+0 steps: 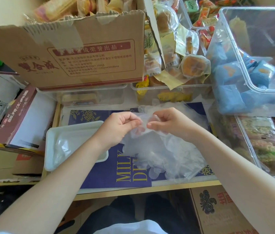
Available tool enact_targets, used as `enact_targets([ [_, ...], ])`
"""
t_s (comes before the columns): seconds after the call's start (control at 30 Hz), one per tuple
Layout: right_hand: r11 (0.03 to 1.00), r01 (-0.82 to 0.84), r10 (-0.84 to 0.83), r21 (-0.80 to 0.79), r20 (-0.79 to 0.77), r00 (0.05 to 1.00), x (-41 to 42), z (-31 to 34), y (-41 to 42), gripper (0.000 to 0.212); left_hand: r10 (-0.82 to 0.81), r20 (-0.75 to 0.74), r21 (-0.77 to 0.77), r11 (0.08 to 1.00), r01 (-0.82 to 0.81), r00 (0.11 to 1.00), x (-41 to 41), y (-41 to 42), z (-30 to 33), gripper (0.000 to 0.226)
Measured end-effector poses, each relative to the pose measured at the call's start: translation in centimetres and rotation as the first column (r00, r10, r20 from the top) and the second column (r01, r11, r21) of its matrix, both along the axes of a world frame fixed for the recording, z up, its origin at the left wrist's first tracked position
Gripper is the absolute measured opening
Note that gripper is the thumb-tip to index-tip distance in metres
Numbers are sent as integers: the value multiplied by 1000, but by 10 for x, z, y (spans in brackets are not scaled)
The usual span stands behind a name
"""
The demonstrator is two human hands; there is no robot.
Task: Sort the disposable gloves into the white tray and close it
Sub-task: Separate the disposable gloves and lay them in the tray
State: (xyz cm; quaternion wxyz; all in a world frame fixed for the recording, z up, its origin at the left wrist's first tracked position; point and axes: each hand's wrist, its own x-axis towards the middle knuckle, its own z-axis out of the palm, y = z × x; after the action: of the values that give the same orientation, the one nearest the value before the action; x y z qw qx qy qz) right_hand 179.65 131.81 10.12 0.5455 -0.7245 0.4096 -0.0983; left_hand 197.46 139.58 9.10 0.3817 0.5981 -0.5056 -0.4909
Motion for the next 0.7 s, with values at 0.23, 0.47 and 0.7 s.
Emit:
enact_targets([
  [0.23,969,32,-73,247,161,984,9,-2,1,20,188,-69,89,979,-182,980,21,3,5,29],
  [0.47,931,255,-272,260,28,962,30,-32,11,23,307,168,102,940,-326,937,25,8,-25,26],
  [0.7,954,188,-274,-233,-431,859,6,-107,15,25,193,460,122,953,-277,867,56,20,-50,19],
])
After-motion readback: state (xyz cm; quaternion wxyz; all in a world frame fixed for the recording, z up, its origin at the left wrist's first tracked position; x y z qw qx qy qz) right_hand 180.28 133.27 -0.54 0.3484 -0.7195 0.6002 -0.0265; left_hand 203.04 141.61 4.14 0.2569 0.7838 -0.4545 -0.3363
